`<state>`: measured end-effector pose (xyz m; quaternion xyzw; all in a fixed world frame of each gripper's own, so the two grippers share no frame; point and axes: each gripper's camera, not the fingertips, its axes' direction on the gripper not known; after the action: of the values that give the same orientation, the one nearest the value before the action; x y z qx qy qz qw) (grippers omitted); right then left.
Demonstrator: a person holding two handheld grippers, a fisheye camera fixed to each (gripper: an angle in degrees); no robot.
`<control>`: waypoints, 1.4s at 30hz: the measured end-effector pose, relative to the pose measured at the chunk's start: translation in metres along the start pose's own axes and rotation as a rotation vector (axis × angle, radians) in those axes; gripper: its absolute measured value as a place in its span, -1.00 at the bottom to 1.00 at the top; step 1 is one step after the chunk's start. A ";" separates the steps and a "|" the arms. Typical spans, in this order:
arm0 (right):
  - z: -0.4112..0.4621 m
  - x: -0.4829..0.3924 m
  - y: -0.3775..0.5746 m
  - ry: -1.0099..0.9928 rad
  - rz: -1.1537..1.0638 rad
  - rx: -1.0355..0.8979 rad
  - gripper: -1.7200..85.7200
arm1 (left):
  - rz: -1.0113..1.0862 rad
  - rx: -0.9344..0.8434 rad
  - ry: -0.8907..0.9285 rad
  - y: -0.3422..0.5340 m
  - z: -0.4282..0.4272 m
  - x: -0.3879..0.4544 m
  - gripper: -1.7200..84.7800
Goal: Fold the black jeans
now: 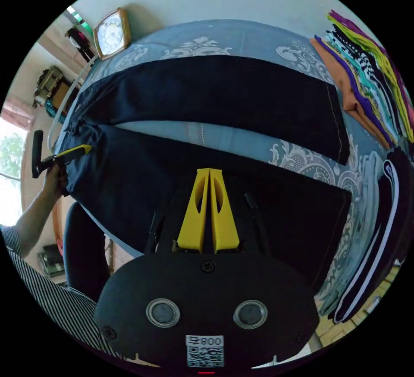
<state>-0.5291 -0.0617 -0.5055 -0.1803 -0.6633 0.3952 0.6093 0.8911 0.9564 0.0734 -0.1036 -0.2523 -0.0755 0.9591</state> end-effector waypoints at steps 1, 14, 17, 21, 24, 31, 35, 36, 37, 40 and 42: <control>0.003 0.014 -0.004 -0.050 0.034 -0.004 -0.96 | -0.020 -0.015 0.010 -0.007 -0.002 -0.001 -0.96; -0.002 0.062 0.005 0.041 0.071 0.045 -0.96 | 0.022 -0.066 -0.034 -0.024 -0.019 0.007 -0.96; -0.003 0.085 0.019 0.050 0.146 0.060 -0.96 | 0.015 -0.069 -0.038 -0.032 -0.026 0.003 -0.96; 0.030 0.099 0.024 0.082 0.168 -0.030 -0.96 | 0.034 -0.060 -0.038 -0.038 -0.028 -0.003 -0.96; 0.036 0.095 0.010 0.069 0.193 -0.034 -0.96 | 0.011 -0.051 -0.005 -0.046 -0.039 -0.017 -0.96; 0.056 0.019 -0.061 -0.067 0.042 0.080 -0.96 | -0.081 0.125 0.017 -0.064 -0.090 -0.089 -0.96; 0.090 -0.034 -0.115 -0.182 -0.058 0.076 -0.96 | -0.107 0.163 -0.023 -0.082 -0.112 -0.136 -0.95; 0.102 -0.054 -0.135 -0.210 -0.098 0.072 -0.96 | -0.108 0.168 -0.028 -0.085 -0.115 -0.142 -0.95; 0.113 -0.076 -0.156 -0.237 -0.142 0.069 -0.96 | -0.109 0.178 -0.039 -0.092 -0.121 -0.154 -0.95; 0.138 -0.135 -0.207 -0.281 -0.249 0.071 -0.95 | -0.129 0.203 -0.058 -0.110 -0.133 -0.183 -0.95; 0.152 -0.170 -0.237 -0.308 -0.318 0.073 -0.95 | -0.138 0.213 -0.061 -0.121 -0.138 -0.199 -0.94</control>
<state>-0.5834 -0.3780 -0.4346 0.0111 -0.7538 0.3408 0.5617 0.7600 0.8247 -0.1242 0.0143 -0.2947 -0.1107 0.9491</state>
